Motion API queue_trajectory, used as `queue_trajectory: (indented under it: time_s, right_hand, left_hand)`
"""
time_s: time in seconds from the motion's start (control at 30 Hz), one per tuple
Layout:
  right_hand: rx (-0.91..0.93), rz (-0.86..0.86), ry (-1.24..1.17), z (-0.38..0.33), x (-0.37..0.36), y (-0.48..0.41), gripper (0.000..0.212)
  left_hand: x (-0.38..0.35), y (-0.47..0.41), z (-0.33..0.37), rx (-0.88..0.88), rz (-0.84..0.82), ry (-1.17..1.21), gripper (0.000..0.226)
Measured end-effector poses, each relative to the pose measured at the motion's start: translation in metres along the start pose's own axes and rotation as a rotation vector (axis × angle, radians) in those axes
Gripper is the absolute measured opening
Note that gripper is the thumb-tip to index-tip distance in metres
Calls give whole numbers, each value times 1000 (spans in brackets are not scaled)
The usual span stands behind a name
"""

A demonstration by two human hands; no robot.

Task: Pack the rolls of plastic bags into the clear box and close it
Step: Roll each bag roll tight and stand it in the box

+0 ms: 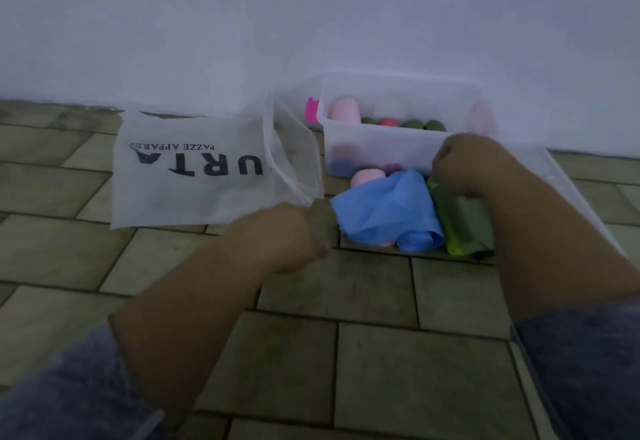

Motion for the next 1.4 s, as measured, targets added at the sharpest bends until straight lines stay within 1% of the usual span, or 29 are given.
queue_trajectory:
  time_s: [0.07,0.1,0.2,0.23,0.27,0.3,0.33,0.37,0.4,0.47,0.53,0.57,0.63,0.67,0.73,0.8,0.9,0.93,0.97,1.03,1.07,1.1,1.13,1.17,1.2,1.23,1.27,1.33,1.4]
  right_hand:
    - [3,-175,54,-2,-28,19,28]
    - [21,-222,85,-6,-38,26,28]
    - [31,-376,165,-18,-63,44,37]
    - [32,-396,136,-24,-69,49,30]
    - [29,-386,97,-29,-72,52,18]
    - [23,-353,46,-34,-74,55,11]
    - [24,-313,18,-39,-74,58,22]
    - [-1,-312,-20,-40,-76,62,31]
    - [-17,-330,-83,-41,-81,64,35]
    - [-64,-377,-286,-39,-88,70,32]
    - [-194,-386,-612,-23,-86,76,22]
    - [-238,-376,-727,-15,-82,78,21]
    - [-262,-282,-845,-2,-62,74,20]
    - [-256,-193,-847,4,-47,71,21]
    - [-213,77,-756,14,-10,66,29]
    - [-111,320,-649,11,17,74,32]
    - [123,529,-599,-12,29,107,27]
    - [193,581,-579,-20,30,120,26]
    - [253,619,-552,-28,29,132,27]
    - [335,660,-499,-40,23,150,33]
    - [361,672,-472,-44,20,157,35]
    - [385,681,-446,-48,17,163,36]
    - [408,684,-427,-52,15,167,37]
    - [431,685,-416,-56,14,171,38]
    - [451,687,-410,-59,14,175,38]
    - [474,693,-405,-63,14,179,39]
    - [509,702,-398,-68,15,185,38]
    - [606,725,-381,-80,16,197,35]
    - [690,752,-367,-88,15,210,33]
  left_hand:
    - [-36,14,-11,51,-117,-167,67]
    - [-47,19,-14,55,-130,-219,72]
    - [-61,23,-17,32,-83,-289,95]
    - [-61,22,-18,28,-62,-278,98]
    - [-60,21,-20,30,-46,-259,100]
    - [-59,20,-21,34,-33,-244,101]
    - [-58,20,-22,36,-21,-235,103]
    - [-57,20,-23,36,-9,-231,104]
    - [-56,20,-24,34,3,-231,105]
    - [-54,22,-26,22,29,-225,108]
    - [-52,22,-29,8,50,-215,109]
    - [-51,22,-30,-1,55,-217,108]
    - [-50,22,-29,-17,53,-250,107]
    - [-50,23,-30,-20,56,-268,106]
    - [-49,23,-31,-18,68,-283,105]
    - [-48,24,-31,-18,71,-288,104]
    - [-46,27,-31,-8,30,-253,93]
    - [-41,30,-31,3,42,-148,86]
    - [-30,34,-33,30,99,49,76]
    - [1,51,-43,118,307,633,46]
    - [8,61,-47,152,352,943,30]
    - [6,68,-44,170,313,1189,22]
    - [0,74,-32,158,199,1350,20]
    - [-10,80,-15,142,50,1440,23]
    - [-21,86,0,143,-92,1469,30]
    - [-31,90,13,157,-203,1486,39]
    - [-38,89,21,172,-261,1514,46]
    - [-37,82,29,189,-251,1674,54]
    - [-29,73,28,200,-188,1903,52]
Point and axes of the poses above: each hand's wrist, its own y-axis away from the middle knuckle, its own x-axis out of the back of the hand, z = x × y, the point moved 10 cm from there along -y, towards the middle knuckle, and after that the axes turned 10 degrees about y, right-handed, at the moved point
